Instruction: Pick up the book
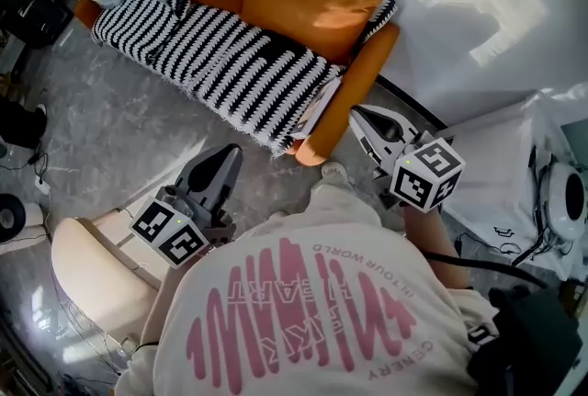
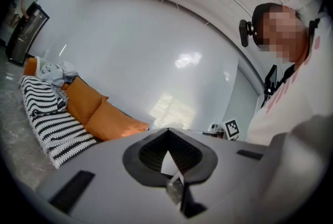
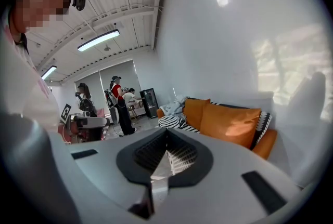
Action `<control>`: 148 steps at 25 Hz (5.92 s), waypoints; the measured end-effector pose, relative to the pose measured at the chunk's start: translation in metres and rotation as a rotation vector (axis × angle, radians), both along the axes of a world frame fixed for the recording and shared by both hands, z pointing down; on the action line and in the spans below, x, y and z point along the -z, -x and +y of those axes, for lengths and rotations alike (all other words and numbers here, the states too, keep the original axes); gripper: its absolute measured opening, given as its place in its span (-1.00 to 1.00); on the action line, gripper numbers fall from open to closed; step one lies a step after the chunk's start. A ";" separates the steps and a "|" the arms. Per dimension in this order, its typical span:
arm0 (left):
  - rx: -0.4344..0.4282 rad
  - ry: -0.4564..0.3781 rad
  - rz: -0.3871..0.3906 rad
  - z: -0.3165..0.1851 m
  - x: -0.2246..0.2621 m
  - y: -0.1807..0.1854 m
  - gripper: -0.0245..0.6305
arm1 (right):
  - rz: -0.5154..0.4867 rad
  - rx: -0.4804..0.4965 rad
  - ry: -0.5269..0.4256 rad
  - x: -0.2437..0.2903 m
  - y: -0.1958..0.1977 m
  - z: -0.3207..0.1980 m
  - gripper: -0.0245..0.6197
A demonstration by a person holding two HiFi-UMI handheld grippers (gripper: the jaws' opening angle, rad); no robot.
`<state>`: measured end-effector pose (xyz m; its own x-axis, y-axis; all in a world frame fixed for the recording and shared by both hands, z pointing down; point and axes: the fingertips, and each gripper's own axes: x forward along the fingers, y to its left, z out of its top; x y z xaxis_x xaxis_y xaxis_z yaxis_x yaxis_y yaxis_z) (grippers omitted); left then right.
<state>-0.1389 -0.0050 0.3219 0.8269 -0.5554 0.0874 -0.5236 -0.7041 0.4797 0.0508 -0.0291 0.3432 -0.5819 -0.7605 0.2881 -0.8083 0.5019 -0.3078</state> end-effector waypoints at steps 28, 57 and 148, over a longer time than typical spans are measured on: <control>0.630 0.194 -0.108 -0.041 -0.046 -0.077 -0.91 | 0.043 0.773 0.177 -0.101 -0.043 -0.143 -0.89; 1.036 0.415 -0.153 0.006 -0.034 -0.058 -0.91 | 1.100 1.719 0.162 -0.312 -0.057 -0.098 -0.25; 1.175 0.462 -0.207 0.038 -0.074 -0.004 -0.91 | 0.979 1.402 0.317 -0.357 0.047 -0.153 -0.43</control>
